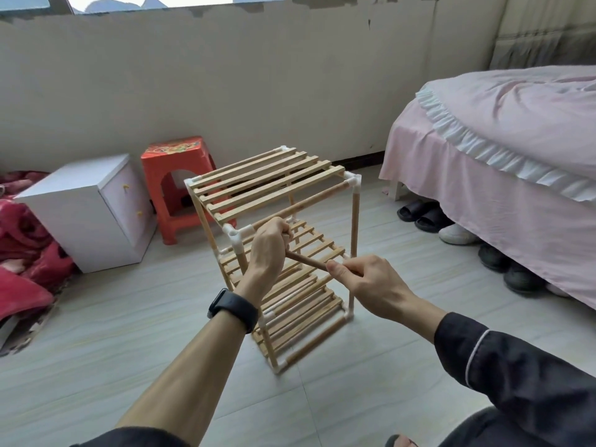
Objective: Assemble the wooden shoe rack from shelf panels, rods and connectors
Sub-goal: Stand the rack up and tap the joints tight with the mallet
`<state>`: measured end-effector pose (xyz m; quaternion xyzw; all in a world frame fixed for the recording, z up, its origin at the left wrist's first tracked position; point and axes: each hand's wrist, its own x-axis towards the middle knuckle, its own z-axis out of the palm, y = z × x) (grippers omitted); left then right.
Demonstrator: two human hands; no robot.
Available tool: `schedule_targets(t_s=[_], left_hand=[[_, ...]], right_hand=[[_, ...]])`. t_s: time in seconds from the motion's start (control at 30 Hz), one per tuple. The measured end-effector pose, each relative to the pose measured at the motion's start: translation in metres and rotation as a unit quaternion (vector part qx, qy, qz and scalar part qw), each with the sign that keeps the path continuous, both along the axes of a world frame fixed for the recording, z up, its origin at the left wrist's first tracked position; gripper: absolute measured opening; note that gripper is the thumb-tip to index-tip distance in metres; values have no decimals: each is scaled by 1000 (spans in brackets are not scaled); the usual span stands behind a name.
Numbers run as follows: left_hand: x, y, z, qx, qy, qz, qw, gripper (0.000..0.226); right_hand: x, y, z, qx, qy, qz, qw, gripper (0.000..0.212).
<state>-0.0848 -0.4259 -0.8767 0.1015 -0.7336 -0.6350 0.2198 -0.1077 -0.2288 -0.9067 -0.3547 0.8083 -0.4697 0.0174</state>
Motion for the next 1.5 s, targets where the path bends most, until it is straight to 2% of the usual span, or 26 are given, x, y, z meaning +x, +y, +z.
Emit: schedule_targets(t_s=[0.17,0.3,0.4,0.47,0.53,0.57,0.63,0.7,0.73,0.83,1.0,1.17,1.37,1.43,1.5], left_hand=[[-7,-5,-5,-68,-17,-37,997,29],[-24,-11,12,-147,-10,-72,986,27],[-46,-12,22,-210,26,-19,977,37],[-61,-11,23,-343,17,49,938,33],[-73,-9,14,-506,-12,91,858,28],[-78,-10,8,-551,-28,94,829,32],[-80,-14,-5,-583,-61,87,805,37],[-78,-22,-14,-624,-58,94,774,34],[-76,-28,-16,-636,-52,97,764,31],[-67,-51,-12,-624,-58,106,772,22],[-42,-103,-15,-644,-47,141,751,17],[-31,-115,-15,-665,-113,161,720,9],[-56,-45,-7,-632,-74,91,766,18],[-66,-22,-10,-618,-72,90,777,23],[-71,-6,-17,-623,-74,123,769,27]], right_hand=[[1,-1,-5,16,-11,2,1000,49],[-9,1,-6,-10,25,-67,997,45],[-24,4,4,-44,36,-150,987,52],[-34,7,14,-52,25,-210,976,53],[-45,12,21,-47,4,-263,964,51],[-49,15,23,-44,-4,-283,958,49],[-58,20,26,-45,-15,-308,950,44],[-65,26,29,-46,-22,-321,946,40],[-68,28,30,-44,-22,-325,944,38],[-74,31,34,-29,-24,-328,944,33],[-75,22,33,29,-6,-308,951,30],[-61,16,26,53,71,-254,963,29],[-48,23,34,61,148,-244,957,27],[-46,27,38,27,183,-259,948,23],[-43,29,40,-32,219,-272,936,19]])
